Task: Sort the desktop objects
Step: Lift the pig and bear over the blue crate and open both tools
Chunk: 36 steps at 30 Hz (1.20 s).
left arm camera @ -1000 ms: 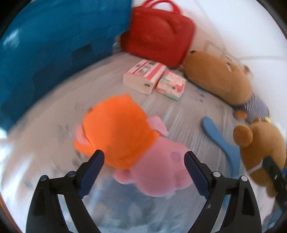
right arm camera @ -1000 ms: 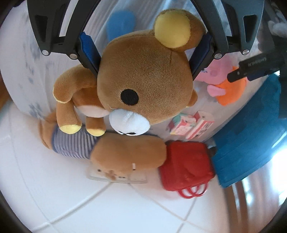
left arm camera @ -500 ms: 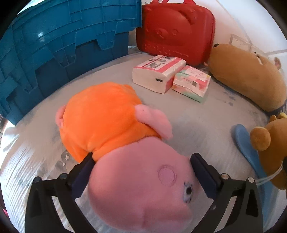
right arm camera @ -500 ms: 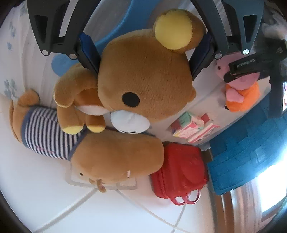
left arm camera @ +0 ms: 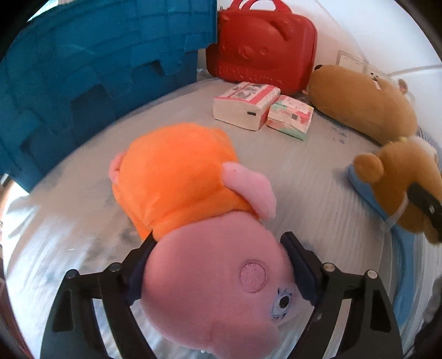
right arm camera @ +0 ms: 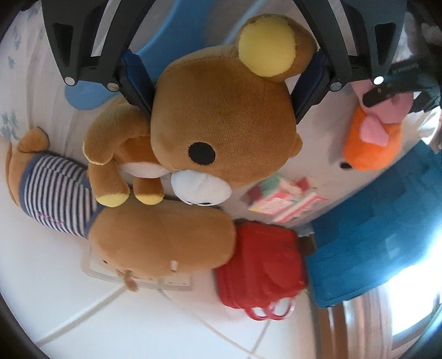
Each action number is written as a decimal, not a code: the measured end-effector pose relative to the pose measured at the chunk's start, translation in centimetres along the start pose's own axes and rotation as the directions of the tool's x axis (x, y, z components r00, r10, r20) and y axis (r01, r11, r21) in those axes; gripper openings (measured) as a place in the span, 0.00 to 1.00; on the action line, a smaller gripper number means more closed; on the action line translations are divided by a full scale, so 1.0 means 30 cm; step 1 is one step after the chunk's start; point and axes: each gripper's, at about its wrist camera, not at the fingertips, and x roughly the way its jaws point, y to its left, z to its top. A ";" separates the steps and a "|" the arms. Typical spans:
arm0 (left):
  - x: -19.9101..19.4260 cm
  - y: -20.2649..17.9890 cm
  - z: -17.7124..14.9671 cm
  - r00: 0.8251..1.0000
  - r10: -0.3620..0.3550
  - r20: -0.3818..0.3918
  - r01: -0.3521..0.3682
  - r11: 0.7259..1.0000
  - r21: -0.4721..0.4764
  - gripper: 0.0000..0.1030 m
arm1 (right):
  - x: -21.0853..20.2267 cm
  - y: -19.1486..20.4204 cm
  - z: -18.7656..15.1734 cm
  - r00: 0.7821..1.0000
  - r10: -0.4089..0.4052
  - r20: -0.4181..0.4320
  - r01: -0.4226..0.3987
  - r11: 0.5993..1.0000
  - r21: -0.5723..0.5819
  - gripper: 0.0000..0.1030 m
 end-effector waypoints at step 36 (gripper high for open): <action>-1.022 0.708 0.168 0.887 -0.134 0.443 0.115 0.991 0.070 0.83 | -0.855 0.888 0.267 0.930 0.083 0.357 -0.022 0.985 -0.171 0.88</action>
